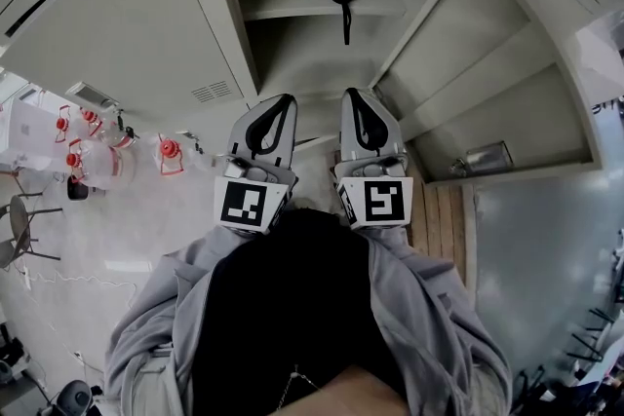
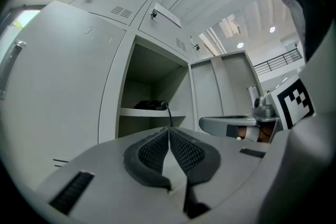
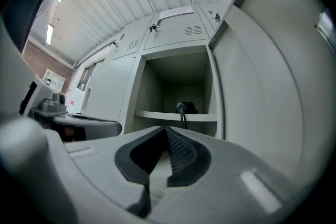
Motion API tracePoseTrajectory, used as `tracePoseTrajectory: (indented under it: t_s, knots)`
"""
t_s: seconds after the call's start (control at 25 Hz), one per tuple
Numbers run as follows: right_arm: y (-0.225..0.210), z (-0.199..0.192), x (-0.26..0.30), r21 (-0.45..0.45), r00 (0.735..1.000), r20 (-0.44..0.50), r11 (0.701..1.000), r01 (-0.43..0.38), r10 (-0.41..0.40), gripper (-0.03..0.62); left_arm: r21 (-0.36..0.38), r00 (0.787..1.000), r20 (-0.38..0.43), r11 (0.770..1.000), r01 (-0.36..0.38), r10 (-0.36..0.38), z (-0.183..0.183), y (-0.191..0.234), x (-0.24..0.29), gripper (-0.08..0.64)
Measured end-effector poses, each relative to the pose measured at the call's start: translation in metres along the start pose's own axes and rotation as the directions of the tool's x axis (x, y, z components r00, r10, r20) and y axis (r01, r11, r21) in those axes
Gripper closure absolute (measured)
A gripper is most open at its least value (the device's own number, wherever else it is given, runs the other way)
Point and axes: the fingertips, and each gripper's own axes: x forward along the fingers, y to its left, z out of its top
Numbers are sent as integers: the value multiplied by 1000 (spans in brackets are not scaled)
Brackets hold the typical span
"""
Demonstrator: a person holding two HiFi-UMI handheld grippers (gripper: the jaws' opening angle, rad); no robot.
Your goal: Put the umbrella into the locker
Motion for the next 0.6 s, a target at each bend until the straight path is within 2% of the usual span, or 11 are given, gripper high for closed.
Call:
tracePoseTrajectory:
  t_s: [0.6]
  knots:
    - [-5,-10,-7,21,1000,-9,1000,-23,23,588,-3,1000,16,1000,-13,13,-1,-9,0,546]
